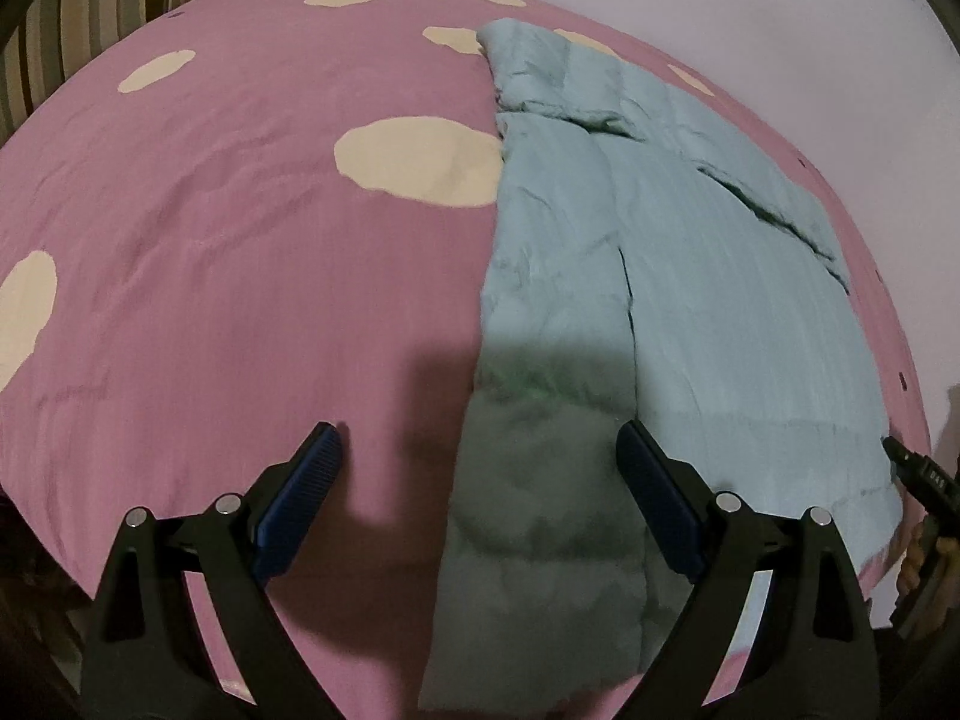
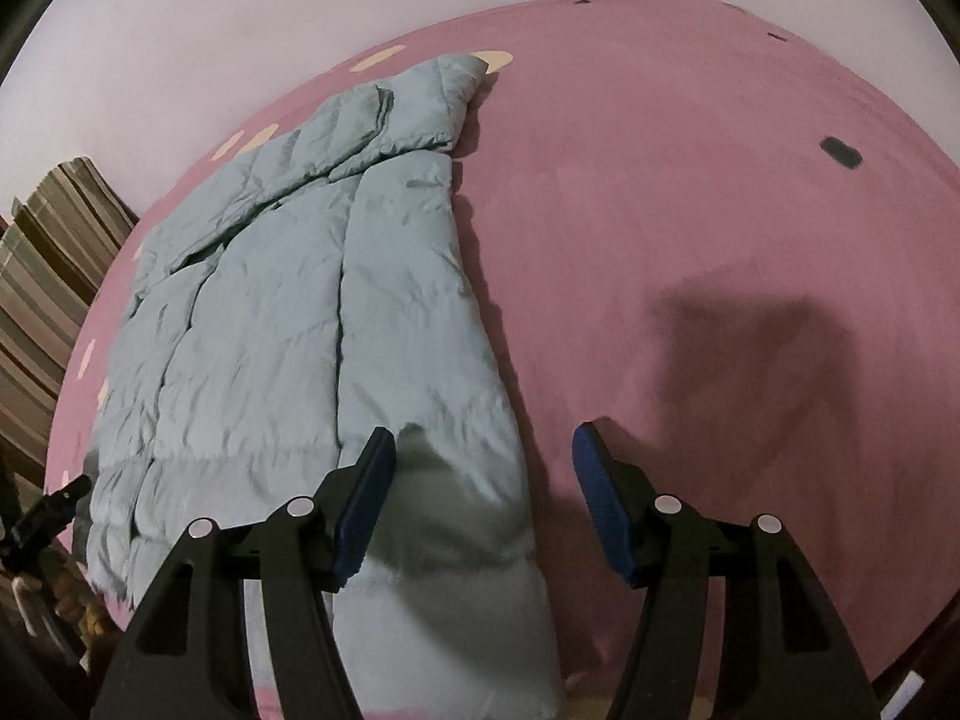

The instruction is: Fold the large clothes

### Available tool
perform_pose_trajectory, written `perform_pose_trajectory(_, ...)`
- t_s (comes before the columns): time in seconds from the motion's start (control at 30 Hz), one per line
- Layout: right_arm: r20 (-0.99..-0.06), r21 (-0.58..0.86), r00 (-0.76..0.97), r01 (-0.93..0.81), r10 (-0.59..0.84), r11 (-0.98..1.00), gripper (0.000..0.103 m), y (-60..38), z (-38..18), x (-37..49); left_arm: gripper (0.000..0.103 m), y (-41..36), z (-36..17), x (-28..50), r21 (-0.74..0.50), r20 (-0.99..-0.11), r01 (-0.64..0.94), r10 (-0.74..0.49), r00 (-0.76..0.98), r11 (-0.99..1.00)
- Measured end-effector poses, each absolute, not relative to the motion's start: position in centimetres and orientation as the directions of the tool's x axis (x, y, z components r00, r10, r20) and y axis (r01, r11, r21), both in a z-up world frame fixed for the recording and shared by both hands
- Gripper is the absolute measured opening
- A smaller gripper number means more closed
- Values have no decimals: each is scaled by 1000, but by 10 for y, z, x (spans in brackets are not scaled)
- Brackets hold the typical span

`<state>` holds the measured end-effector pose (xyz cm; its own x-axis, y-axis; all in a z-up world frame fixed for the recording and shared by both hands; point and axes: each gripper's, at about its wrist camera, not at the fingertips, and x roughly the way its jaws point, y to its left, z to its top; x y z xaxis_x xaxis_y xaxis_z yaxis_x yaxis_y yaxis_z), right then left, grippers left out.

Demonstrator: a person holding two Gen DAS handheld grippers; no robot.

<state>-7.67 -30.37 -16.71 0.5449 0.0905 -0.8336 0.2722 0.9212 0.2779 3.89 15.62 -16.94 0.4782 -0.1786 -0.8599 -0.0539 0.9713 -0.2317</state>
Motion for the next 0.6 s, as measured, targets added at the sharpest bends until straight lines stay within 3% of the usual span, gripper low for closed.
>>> perform_pose_trajectory(0.6,-818,317,556,223,147,922,61,-292,-170,-109,92,160,-170,16,-268,-842,-4,-232,487,963)
